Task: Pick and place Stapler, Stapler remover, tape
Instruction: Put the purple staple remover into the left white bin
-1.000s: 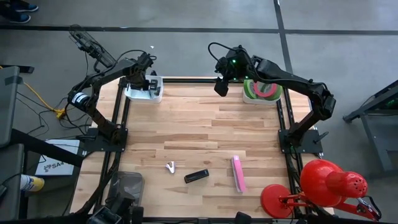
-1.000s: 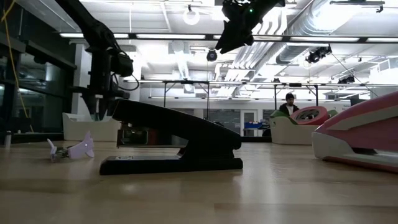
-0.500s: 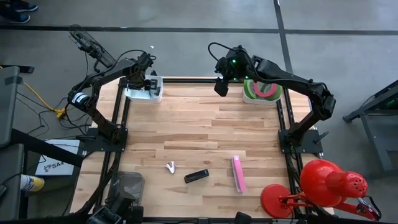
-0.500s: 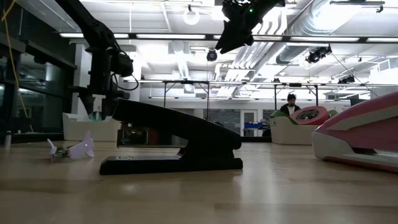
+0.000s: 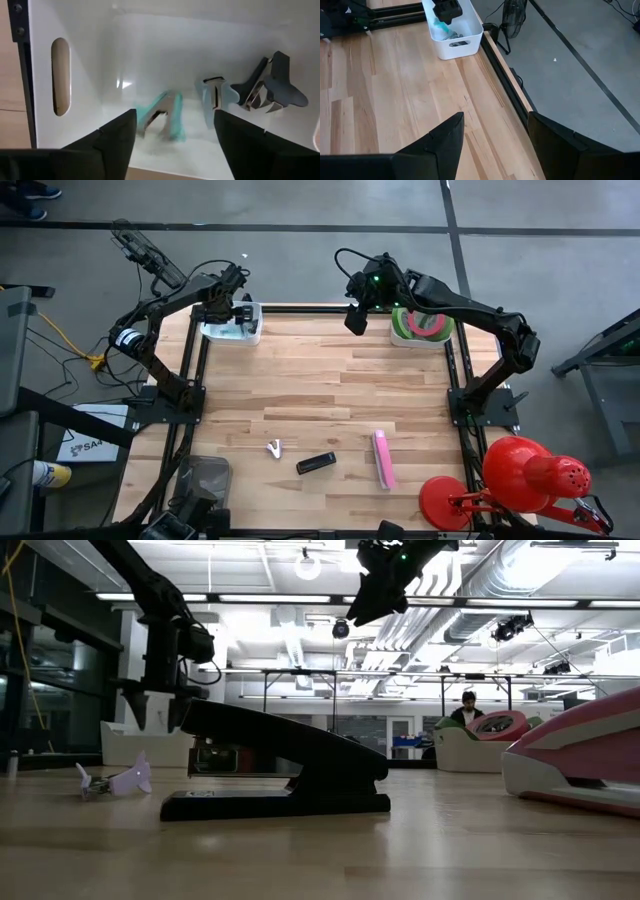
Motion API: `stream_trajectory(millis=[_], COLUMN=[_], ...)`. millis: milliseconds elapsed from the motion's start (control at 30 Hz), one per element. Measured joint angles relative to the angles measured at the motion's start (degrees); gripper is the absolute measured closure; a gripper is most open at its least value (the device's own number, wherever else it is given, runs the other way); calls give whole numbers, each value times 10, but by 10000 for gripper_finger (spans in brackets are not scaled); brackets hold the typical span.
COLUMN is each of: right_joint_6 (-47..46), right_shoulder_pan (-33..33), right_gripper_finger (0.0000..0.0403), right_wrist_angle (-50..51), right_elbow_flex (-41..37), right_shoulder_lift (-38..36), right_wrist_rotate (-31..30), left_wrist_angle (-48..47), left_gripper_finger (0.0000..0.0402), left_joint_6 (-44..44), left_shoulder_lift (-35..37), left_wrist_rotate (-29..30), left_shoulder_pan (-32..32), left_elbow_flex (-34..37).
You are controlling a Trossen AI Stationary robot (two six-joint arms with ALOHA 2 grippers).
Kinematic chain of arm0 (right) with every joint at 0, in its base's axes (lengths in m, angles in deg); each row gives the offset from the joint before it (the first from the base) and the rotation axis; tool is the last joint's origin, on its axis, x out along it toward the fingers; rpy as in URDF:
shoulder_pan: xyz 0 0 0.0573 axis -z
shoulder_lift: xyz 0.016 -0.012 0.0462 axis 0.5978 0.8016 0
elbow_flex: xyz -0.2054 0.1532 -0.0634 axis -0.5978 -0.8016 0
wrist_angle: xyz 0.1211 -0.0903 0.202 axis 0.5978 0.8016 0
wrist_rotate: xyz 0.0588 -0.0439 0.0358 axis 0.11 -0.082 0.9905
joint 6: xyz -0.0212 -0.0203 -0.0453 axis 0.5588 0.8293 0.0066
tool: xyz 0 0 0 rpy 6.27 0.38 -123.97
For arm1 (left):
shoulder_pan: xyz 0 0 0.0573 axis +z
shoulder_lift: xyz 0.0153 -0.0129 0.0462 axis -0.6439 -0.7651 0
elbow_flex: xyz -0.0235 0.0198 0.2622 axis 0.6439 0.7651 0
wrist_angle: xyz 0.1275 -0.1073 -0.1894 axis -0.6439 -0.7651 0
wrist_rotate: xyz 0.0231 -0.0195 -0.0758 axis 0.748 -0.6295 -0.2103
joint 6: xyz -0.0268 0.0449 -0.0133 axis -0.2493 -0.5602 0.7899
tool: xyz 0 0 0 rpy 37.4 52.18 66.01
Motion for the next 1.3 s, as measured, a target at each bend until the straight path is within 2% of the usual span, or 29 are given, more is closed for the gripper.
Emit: stream_trajectory(millis=[133,367,700,900,1300], right_joint_6=[1,5,5,5,46], right_shoulder_pan=[0,0,0,0,0], right_gripper_finger=[192,192,192,192,192], right_wrist_angle=[0,5,6,10,36], right_elbow_flex=[0,0,0,0,0], right_shoulder_lift=[0,0,0,0,0], right_wrist_rotate=[0,1,11,11,15], left_wrist_angle=[-1,-28,-131,-159,-209], left_gripper_finger=[119,115,115,115,115], left_joint_6=[10,8,-12,-3,84], left_shoulder_lift=[0,0,2,15,73], left_wrist_rotate=[0,-20,-76,-78,-75], left_shoulder_pan=[0,0,-2,-33,-126], left_elbow_flex=[-1,-45,-130,-141,-141])
